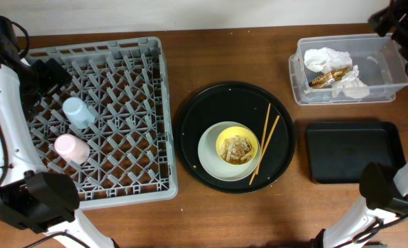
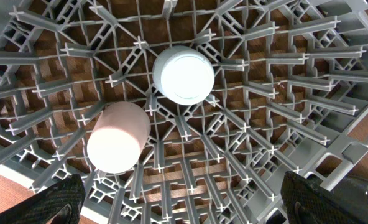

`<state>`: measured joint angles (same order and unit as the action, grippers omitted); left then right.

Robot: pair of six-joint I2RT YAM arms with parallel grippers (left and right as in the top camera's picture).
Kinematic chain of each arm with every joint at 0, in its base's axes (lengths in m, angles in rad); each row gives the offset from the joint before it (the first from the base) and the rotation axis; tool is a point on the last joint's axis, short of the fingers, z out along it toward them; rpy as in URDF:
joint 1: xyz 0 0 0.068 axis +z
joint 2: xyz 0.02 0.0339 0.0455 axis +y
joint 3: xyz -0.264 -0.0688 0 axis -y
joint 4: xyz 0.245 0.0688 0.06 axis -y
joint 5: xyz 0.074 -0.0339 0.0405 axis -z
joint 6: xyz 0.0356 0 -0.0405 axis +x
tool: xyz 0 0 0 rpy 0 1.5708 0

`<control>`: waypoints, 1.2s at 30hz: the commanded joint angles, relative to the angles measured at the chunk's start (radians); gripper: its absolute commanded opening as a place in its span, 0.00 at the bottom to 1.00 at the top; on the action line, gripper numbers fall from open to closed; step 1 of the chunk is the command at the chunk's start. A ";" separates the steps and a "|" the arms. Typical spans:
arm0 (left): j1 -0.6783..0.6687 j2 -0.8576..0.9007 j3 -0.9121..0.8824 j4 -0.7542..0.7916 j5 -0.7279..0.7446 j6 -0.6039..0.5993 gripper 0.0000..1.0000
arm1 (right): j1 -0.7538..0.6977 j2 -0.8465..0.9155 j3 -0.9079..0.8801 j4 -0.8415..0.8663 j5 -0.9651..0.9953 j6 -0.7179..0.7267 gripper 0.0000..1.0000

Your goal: Sort waste into correct bins and load items into the dishwasher rack

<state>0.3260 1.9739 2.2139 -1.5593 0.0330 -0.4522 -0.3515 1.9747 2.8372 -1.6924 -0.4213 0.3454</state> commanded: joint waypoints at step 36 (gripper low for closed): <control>0.004 -0.008 0.005 -0.036 0.259 -0.018 0.99 | -0.212 -0.377 -0.826 -0.005 0.257 -0.050 0.99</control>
<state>0.3260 1.9739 2.2139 -1.5082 0.0956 -0.4606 -0.5617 1.6093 2.0098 -1.6924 -0.1730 0.2886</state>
